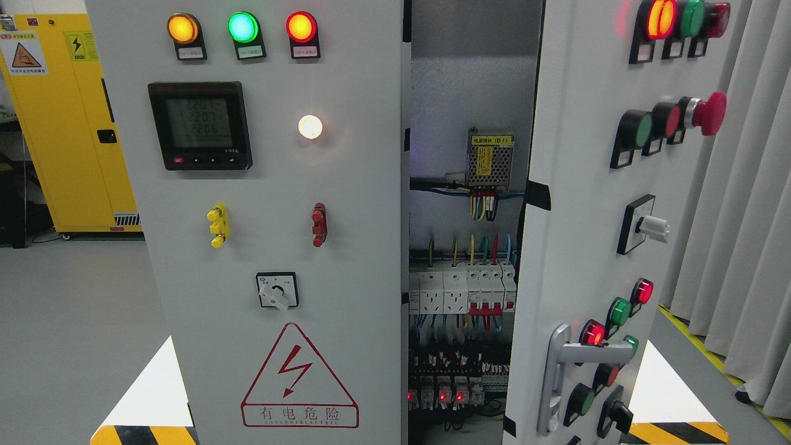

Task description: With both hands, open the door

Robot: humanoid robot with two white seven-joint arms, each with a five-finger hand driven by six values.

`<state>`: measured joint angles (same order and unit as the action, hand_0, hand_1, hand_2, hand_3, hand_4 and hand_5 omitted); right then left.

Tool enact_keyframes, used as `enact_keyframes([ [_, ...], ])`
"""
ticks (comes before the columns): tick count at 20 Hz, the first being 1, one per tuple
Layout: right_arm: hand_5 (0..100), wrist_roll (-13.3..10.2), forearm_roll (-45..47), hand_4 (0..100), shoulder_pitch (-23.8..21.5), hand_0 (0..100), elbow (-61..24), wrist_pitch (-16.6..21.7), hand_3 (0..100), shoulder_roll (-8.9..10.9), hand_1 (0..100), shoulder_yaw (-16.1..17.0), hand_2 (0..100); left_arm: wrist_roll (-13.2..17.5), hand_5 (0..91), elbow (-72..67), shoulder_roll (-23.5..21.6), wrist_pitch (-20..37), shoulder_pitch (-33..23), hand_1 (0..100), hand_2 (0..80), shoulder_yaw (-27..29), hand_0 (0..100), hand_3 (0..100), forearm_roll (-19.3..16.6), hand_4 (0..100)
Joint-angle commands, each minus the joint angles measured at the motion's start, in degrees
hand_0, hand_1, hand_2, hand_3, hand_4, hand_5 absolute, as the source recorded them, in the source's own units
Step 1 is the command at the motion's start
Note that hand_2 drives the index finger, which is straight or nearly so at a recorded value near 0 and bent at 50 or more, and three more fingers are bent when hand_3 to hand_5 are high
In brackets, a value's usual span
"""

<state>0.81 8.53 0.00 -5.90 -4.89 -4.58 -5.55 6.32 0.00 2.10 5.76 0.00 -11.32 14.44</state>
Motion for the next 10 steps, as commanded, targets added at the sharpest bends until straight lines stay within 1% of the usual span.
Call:
enact_keyframes([
  [1,0,0.0,0.0,0,-1.8,0,0.0,0.0,0,0.01,50,0.1,4,0.0,0.0,1.9,0.0,0.0,1.4,56,0.0,0.0,12,0,0.0,0],
  [8,0,0.0,0.2,0,-1.6,0,0.0,-0.1,0,0.19,50,0.3,4,0.0,0.0,1.9,0.2,0.0,1.8,56,0.0,0.0,12,0,0.0,0],
  [10,0,0.0,-0.3,0,-0.1,0,-0.1,0.1,0,0.1,50,-0.1,4,0.0,0.0,2.0,0.2,0.0,2.2,56,0.0,0.0,12,0,0.0,0],
])
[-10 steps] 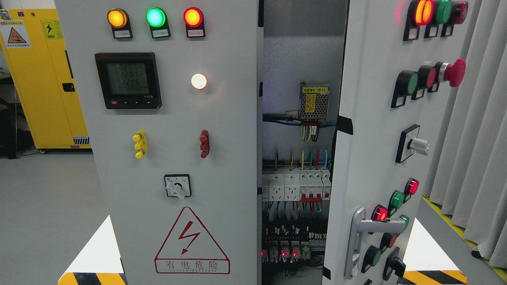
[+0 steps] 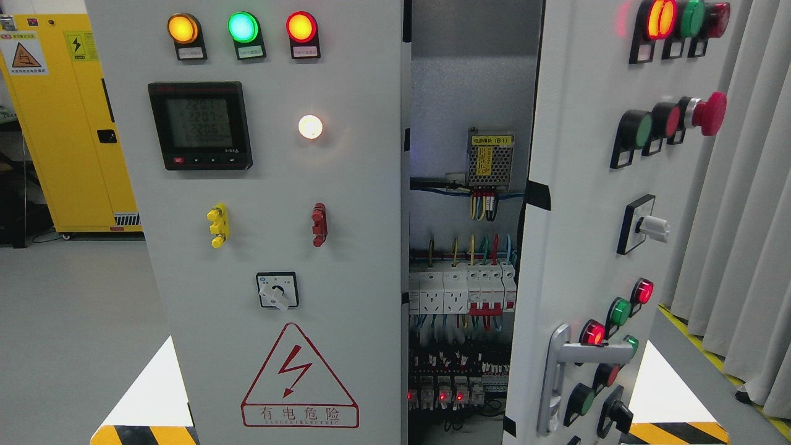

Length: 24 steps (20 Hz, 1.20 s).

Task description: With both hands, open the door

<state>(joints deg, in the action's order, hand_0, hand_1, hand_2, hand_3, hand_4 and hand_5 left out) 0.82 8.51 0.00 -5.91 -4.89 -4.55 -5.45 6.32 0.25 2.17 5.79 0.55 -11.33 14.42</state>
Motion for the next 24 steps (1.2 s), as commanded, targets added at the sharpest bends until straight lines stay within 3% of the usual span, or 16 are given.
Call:
enact_keyframes([
  [1,0,0.0,0.1,0,0.2,0,-0.1,0.1,0,-0.02,50,-0.1,4,0.0,0.0,1.8,0.1,0.0,2.0,56,0.0,0.0,12,0,0.0,0],
  [12,0,0.0,0.0,0,-0.7,0,0.2,0.0,0,-0.72,50,0.4,4,0.4,0.0,2.9,-0.6,1.6,7.9,56,0.0,0.1,12,0,0.1,0],
  [15,0,0.0,0.0,0,-0.7,0,0.3,0.1,0,-0.72,50,0.4,4,4.7,0.0,13.9,-2.9,2.1,6.7,56,0.0,0.0,12,0,0.0,0],
  [20,0,0.0,0.0,0,-0.8,0,0.3,0.0,0,-0.72,50,0.4,4,17.3,0.0,36.1,-6.7,2.1,1.0,56,0.0,0.2,12,0,0.1,0],
  [22,0,0.0,0.0,0,-0.7,0,0.3,0.0,0,-0.72,50,0.4,4,19.3,0.0,47.0,-7.6,2.1,-2.7,56,0.0,0.3,12,0,0.1,0],
  [24,0,0.0,0.0,0,-0.8,0,0.3,0.0,0,-0.72,50,0.4,4,19.4,0.0,58.6,-9.5,2.0,-6.2,56,0.0,0.3,12,0,0.2,0],
])
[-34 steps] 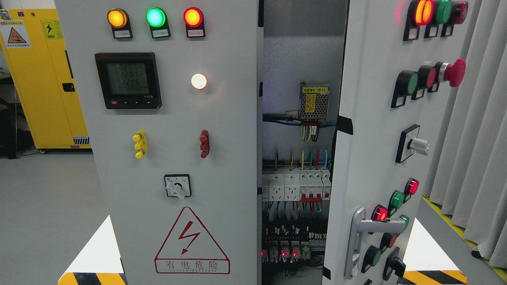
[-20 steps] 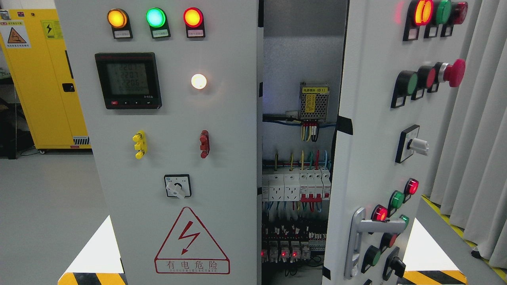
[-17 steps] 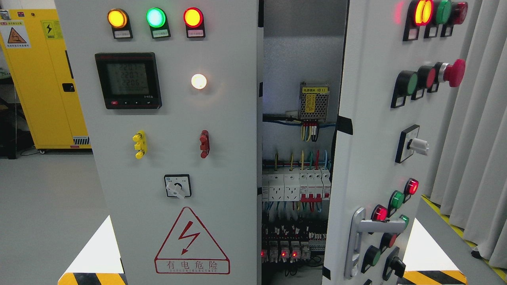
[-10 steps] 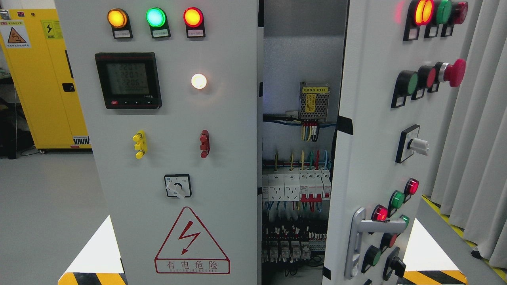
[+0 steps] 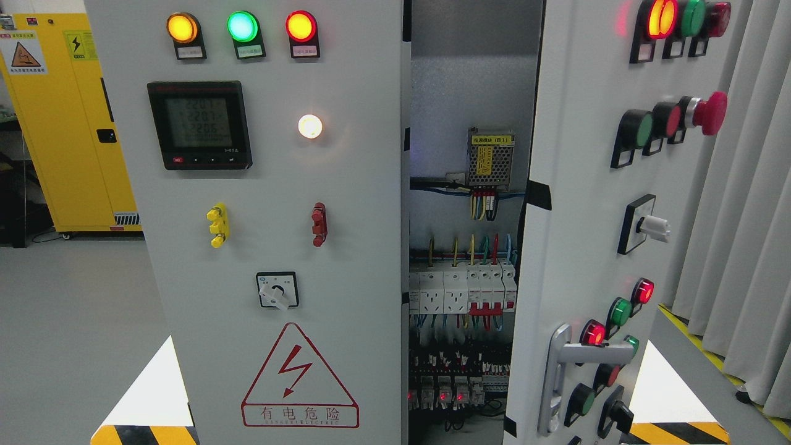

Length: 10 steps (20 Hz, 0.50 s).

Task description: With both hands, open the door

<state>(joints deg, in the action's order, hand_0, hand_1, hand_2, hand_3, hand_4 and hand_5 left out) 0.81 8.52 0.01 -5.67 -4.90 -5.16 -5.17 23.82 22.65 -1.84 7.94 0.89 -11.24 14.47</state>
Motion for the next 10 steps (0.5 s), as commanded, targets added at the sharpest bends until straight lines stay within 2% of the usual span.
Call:
enact_keyframes([
  [1,0,0.0,0.0,0,-0.8,0,0.0,0.0,0,-0.02,50,0.1,4,1.9,0.0,41.6,-6.4,0.0,-7.8,56,0.0,0.2,12,0,0.2,0],
  [10,0,0.0,0.0,0,-0.8,0,0.0,0.1,0,0.07,50,0.1,4,3.0,0.0,68.0,-17.2,-0.4,-9.2,56,0.0,-0.9,12,0,0.7,0],
])
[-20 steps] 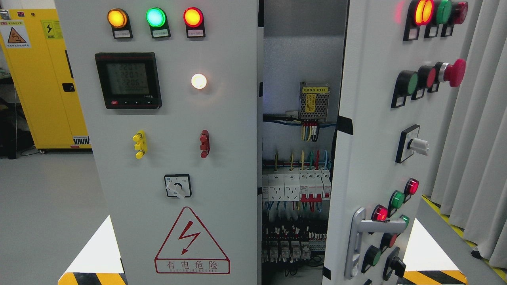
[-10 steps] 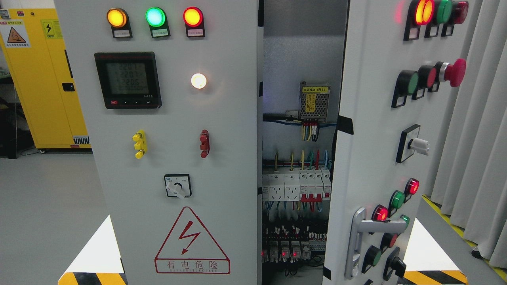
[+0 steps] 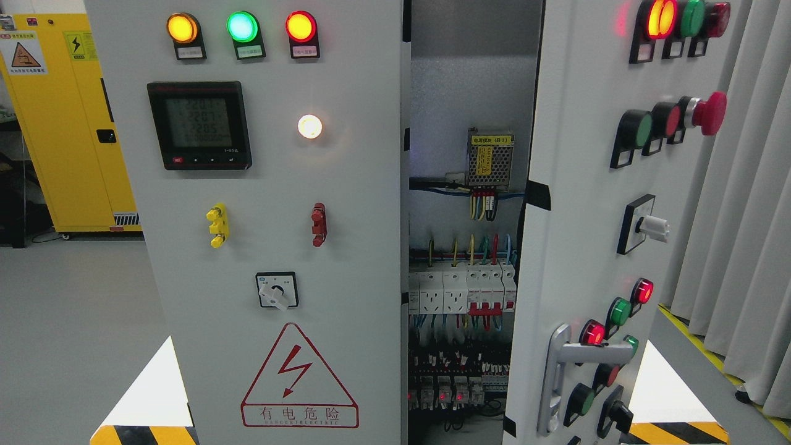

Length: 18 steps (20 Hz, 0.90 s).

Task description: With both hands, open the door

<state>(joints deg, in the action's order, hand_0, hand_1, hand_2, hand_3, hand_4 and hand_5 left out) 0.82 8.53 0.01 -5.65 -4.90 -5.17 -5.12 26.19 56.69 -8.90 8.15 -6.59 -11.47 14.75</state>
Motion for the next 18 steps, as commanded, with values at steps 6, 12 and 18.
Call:
enact_keyframes([
  [6,0,0.0,0.0,0,-1.0,0,0.0,0.0,0,0.16,50,0.0,4,4.1,0.0,40.7,-23.5,-0.8,0.5,56,0.0,-5.6,12,0,16.6,0],
  [12,0,0.0,0.0,0,-1.0,0,0.0,0.0,0,0.08,50,0.0,4,11.1,0.0,44.8,-34.2,-0.8,6.7,56,0.0,-8.8,12,0,28.2,0],
  [18,0,0.0,0.0,0,-1.1,0,0.1,0.0,0,0.16,50,0.1,4,11.2,0.0,50.1,-39.9,-3.0,14.9,56,0.0,-12.6,12,0,35.7,0],
])
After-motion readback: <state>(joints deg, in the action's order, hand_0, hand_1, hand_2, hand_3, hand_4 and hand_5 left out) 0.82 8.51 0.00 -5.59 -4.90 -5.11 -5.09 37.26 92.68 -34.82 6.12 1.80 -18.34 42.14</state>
